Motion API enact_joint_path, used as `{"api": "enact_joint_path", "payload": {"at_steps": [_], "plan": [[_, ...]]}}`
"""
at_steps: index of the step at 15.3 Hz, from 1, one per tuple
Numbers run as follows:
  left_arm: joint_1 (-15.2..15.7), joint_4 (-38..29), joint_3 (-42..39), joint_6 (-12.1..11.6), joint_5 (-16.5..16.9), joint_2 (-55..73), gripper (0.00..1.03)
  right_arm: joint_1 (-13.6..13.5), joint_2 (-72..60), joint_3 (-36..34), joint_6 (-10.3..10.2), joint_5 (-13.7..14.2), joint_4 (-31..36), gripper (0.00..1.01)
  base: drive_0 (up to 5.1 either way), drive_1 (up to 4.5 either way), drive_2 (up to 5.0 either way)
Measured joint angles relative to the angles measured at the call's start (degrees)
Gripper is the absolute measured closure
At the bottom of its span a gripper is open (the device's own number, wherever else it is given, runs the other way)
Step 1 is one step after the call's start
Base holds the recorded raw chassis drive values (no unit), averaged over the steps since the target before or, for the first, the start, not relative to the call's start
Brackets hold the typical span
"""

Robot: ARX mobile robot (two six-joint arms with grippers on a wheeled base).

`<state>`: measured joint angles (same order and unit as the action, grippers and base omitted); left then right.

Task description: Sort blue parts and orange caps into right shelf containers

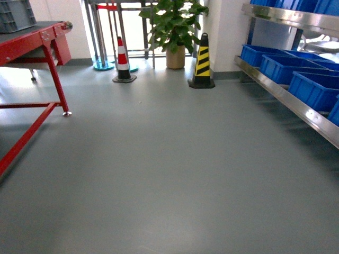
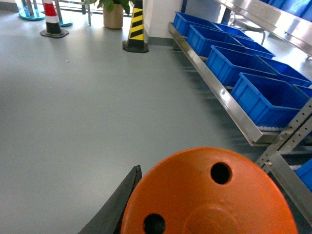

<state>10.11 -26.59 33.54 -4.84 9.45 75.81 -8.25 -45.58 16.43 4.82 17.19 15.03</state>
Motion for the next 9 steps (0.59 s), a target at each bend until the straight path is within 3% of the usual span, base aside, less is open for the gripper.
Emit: {"api": "enact_joint_path", "payload": {"at_steps": [9], "plan": [[-0.15,0.02,0.0,0.0,0.02,0.0,0.59,0.0,0.0,0.0,0.0,0.0,-0.02,0.58,-1.6,-1.59,-1.6]]}}
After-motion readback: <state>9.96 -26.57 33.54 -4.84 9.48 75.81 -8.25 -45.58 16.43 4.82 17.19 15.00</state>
